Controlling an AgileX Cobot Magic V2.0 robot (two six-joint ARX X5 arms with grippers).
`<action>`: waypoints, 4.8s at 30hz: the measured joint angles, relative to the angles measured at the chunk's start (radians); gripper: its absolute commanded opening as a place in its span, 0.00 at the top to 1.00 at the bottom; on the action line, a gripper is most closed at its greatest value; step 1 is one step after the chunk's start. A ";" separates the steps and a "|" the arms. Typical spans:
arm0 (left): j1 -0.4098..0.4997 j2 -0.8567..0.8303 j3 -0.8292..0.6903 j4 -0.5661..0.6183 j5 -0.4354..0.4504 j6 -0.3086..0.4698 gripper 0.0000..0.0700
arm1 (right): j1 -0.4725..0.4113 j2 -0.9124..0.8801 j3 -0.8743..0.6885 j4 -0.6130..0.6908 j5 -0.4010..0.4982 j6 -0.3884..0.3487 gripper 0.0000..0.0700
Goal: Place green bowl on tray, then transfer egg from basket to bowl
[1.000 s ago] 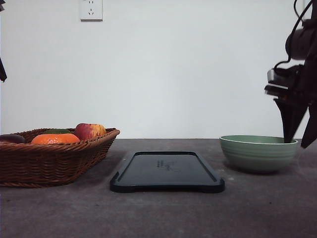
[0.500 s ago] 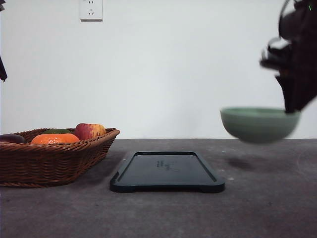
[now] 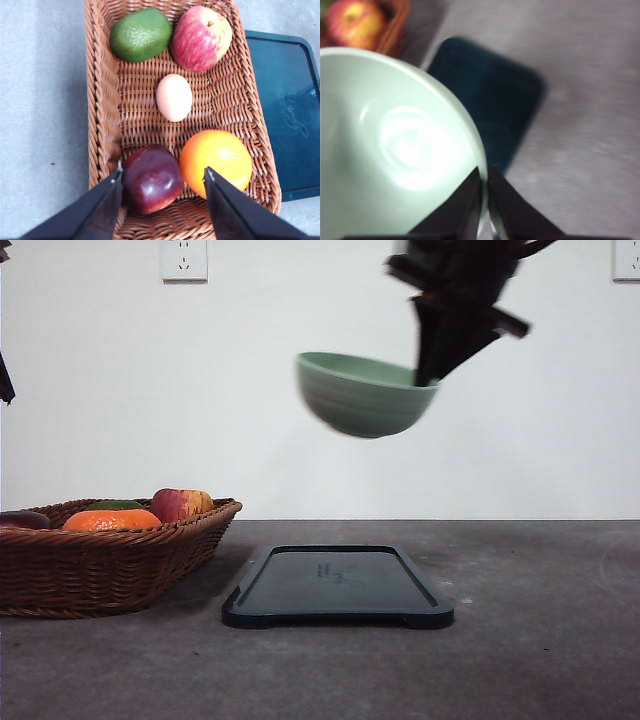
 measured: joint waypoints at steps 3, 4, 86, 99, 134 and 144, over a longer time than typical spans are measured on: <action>0.000 0.000 0.000 -0.002 0.000 0.000 0.55 | 0.033 0.062 0.000 -0.002 0.023 0.000 1.00; 0.000 0.000 0.000 -0.004 0.000 0.000 0.55 | 0.039 0.082 0.000 -0.002 0.028 0.000 1.00; -0.186 0.199 0.188 -0.045 -0.144 -0.038 0.48 | 0.060 -0.939 -1.188 0.661 0.060 0.005 0.70; -0.281 0.541 0.398 -0.033 -0.260 -0.042 0.32 | 0.060 -0.939 -1.188 0.663 0.060 0.020 0.70; -0.284 0.750 0.398 0.052 -0.323 -0.043 0.67 | 0.060 -0.939 -1.188 0.672 0.060 0.043 0.70; -0.284 0.750 0.401 0.045 -0.323 -0.044 0.74 | 0.060 -0.939 -1.188 0.672 0.060 0.045 0.70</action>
